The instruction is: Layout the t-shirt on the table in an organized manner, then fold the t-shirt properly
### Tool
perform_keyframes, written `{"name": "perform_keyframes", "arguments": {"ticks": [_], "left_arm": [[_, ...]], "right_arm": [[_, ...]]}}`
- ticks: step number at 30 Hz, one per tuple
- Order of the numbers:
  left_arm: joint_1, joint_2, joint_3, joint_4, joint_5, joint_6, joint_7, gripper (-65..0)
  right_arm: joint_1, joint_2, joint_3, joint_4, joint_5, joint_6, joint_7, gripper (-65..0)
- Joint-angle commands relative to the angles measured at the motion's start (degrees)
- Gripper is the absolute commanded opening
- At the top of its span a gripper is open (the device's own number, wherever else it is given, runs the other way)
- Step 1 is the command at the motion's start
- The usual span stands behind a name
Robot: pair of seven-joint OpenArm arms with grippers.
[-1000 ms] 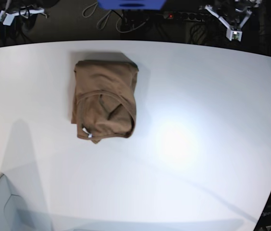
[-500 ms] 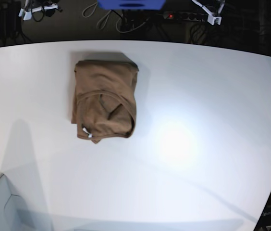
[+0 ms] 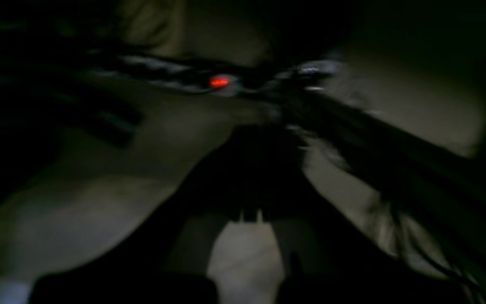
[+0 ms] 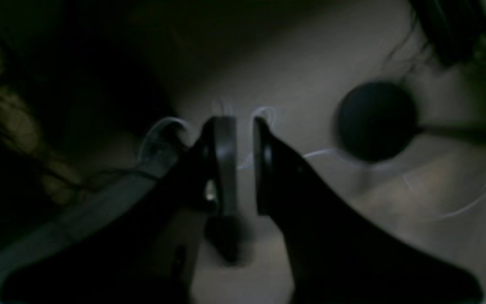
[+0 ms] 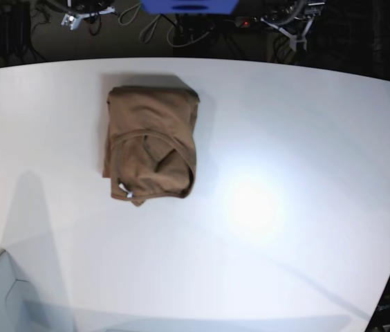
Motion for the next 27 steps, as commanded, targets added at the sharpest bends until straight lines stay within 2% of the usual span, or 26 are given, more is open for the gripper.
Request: {"name": "perform_keyframes", "arguments": {"ticks": [1, 3, 4, 6, 8, 14, 21, 27], "left_arm": [[-0.65, -0.07, 0.08, -0.08, 0.25, 1.22, -0.49, -65.0], [-2.15, 0.02, -0.01, -0.61, 1.21, 4.82, -0.49, -65.0], [-2.94, 0.02, -0.01, -0.7, 1.83, 5.88, -0.49, -65.0], [-3.99, 0.11, 0.08, -0.78, 3.5, 7.81, -0.49, -65.0], [-4.43, 0.11, 0.08, -0.78, 4.47, 8.87, -0.49, -65.0], [-4.87, 0.63, 0.16, -0.78, 4.91, 8.87, -0.49, -65.0], [-4.78, 1.42, 5.53, -0.78, 4.47, 9.13, -0.49, -65.0], [-4.78, 2.3, 5.88, -0.78, 4.38, 9.22, -0.49, -65.0]], "right_arm": [[-0.01, -0.04, 0.09, 1.0, -2.02, -3.55, 0.68, -58.8], [0.16, -1.63, 0.0, 2.05, -8.52, -11.55, -0.99, -58.8], [0.16, -1.89, 0.0, 2.14, -10.98, -14.45, -2.04, -58.8], [1.22, -2.68, 0.09, 2.23, -16.78, -18.4, -4.68, -58.8], [1.75, -3.47, 0.09, 2.05, -19.6, -20.6, -6.26, -58.8], [1.92, -4.35, 0.18, 2.14, -20.3, -21.39, -6.0, -58.8], [3.94, -3.82, 0.09, 2.05, -20.3, -21.22, -6.44, -58.6], [4.12, -4.7, 0.44, 1.96, -20.3, -21.31, -6.26, -58.5]]}}
